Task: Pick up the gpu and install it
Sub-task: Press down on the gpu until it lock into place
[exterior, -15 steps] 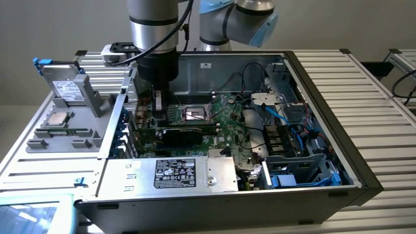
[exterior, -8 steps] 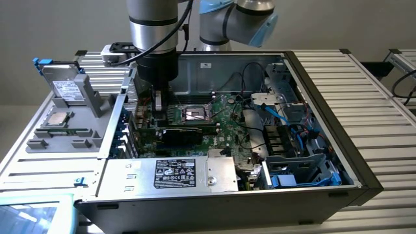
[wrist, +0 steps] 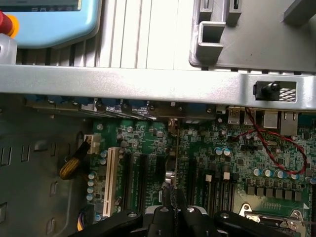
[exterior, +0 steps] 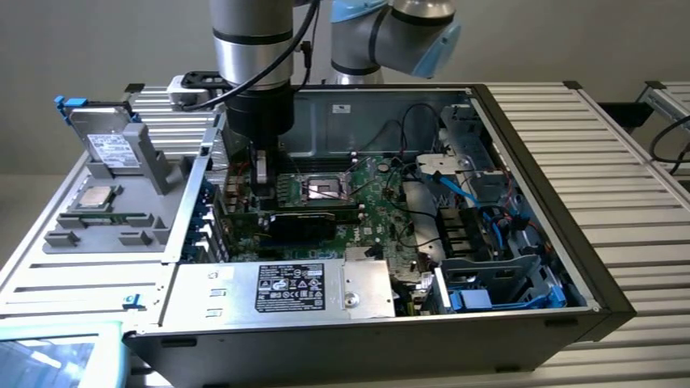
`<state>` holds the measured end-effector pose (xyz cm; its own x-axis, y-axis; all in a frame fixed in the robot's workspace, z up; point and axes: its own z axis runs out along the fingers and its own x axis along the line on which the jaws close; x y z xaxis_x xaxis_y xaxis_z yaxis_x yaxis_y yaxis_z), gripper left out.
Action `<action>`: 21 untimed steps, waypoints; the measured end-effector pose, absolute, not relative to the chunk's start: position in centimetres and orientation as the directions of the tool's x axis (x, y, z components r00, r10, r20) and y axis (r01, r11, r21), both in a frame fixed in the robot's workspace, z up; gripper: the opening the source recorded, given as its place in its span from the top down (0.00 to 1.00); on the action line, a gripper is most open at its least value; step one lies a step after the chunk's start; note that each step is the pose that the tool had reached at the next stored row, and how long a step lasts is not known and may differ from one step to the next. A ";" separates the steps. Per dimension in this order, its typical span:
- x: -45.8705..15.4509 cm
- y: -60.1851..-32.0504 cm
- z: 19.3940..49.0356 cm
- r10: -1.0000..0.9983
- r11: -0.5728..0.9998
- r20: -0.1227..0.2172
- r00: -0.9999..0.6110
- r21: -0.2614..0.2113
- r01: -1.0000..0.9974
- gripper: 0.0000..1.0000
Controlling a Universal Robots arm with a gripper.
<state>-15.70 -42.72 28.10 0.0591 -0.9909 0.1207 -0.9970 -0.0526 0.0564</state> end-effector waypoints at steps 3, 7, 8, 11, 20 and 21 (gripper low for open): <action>-16.1 -42.7 27.9 -0.991 -0.053 0.119 0.059 0.054 -0.997 0.88; -16.4 -42.7 27.7 -0.992 -0.053 0.116 0.058 0.051 -0.997 0.88; -16.5 -42.7 27.7 -0.992 -0.053 0.115 0.058 0.051 -0.997 0.88; -16.6 -42.7 27.7 -0.992 -0.053 0.114 0.058 0.050 -0.997 0.88; -16.6 -43.0 27.6 -0.993 -0.054 0.105 0.059 0.050 -0.997 0.88; -16.6 -43.0 27.6 -0.993 -0.054 0.102 0.059 0.050 -0.997 0.88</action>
<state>-16.64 -43.02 27.57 0.0589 -0.9930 0.1021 -0.9973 -0.0541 0.0496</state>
